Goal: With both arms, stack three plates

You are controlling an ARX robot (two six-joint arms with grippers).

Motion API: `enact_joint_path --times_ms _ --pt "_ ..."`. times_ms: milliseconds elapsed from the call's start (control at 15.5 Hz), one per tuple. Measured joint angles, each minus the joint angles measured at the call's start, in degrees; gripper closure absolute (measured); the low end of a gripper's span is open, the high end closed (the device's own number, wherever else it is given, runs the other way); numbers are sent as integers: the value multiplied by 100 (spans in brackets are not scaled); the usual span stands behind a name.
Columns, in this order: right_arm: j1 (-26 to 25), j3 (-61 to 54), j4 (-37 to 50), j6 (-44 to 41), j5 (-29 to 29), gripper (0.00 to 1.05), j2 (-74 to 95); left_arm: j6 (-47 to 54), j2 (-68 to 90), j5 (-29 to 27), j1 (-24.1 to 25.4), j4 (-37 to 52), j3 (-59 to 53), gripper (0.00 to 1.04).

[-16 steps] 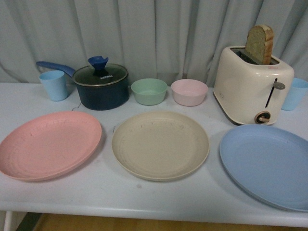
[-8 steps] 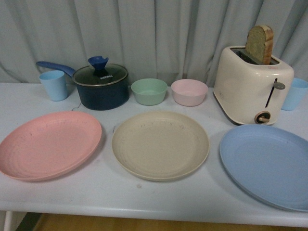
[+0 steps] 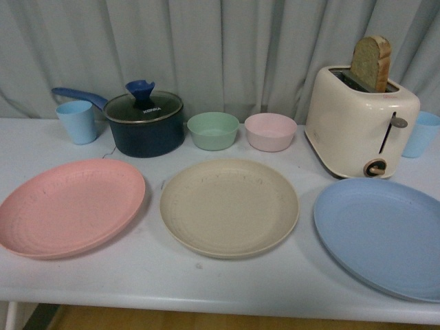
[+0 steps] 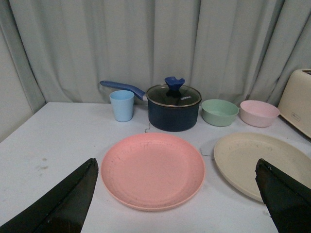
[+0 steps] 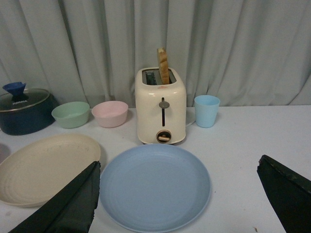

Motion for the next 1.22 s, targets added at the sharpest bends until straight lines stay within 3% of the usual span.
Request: enact_joint_path --times_ms 1222 --pt "0 0 -2 0 0 6 0 0 0 0 0 0 0 7"
